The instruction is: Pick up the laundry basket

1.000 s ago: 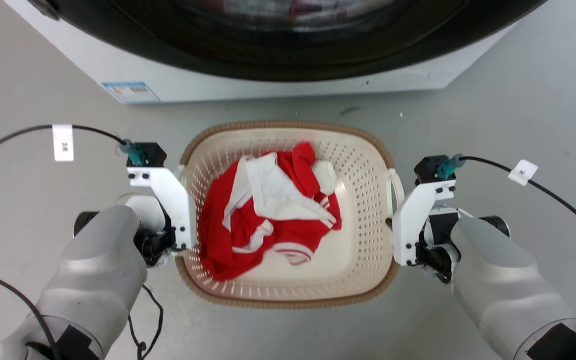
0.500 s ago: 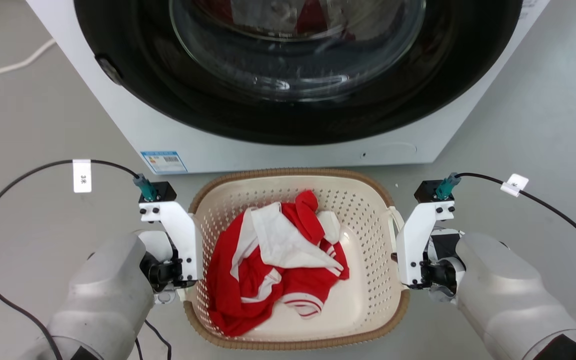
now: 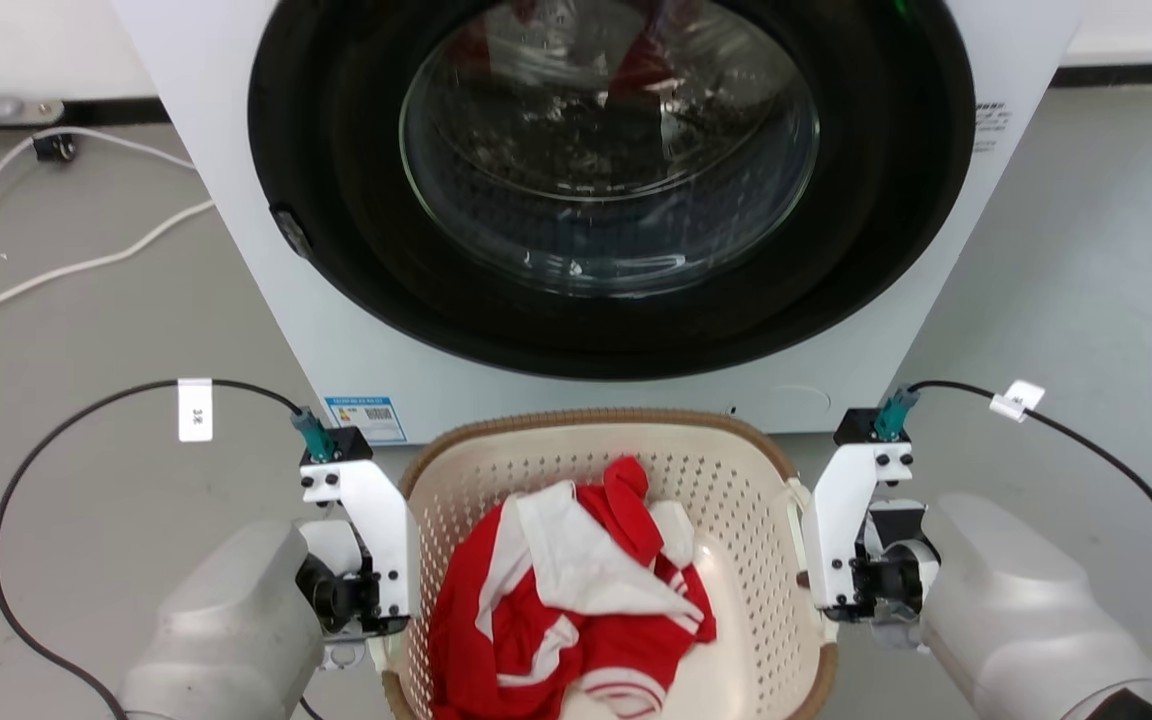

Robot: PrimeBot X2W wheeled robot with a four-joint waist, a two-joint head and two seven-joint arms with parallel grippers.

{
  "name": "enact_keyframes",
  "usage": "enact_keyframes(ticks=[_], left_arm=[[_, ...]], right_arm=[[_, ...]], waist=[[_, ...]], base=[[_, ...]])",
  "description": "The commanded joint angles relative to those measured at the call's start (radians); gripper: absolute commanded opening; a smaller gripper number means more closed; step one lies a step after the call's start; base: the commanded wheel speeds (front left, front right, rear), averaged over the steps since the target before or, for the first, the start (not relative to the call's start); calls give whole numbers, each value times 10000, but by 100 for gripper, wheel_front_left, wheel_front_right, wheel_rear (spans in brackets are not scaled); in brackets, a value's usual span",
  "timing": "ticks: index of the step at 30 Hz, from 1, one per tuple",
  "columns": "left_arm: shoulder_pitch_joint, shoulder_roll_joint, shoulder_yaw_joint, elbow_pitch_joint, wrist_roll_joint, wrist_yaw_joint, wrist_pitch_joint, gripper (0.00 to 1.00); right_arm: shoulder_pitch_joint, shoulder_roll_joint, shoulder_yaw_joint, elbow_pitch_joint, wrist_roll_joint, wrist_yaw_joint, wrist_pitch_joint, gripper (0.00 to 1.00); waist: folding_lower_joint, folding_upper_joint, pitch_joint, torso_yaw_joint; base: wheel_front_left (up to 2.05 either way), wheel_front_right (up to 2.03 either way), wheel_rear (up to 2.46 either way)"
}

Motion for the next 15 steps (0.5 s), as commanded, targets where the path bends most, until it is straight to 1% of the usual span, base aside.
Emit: enact_keyframes(ticks=[1, 8, 15], left_arm=[[131, -441, -45, -196, -138, -145, 108, 0], [476, -570, -180, -291, -418, -150, 355, 0], [692, -613, -280, -285, -558, -150, 264, 0]], right_arm=[[222, 347, 19, -72, 123, 63, 165, 0], [462, 383, 18, 48, 203, 88, 671, 0], [509, 315, -31, 114, 83, 88, 909, 0]], waist=[[2, 0, -290, 12], [2, 0, -874, 2], [2, 0, -1004, -78]], base=[[0, 0, 0], [0, 0, 0], [0, 0, 0]])
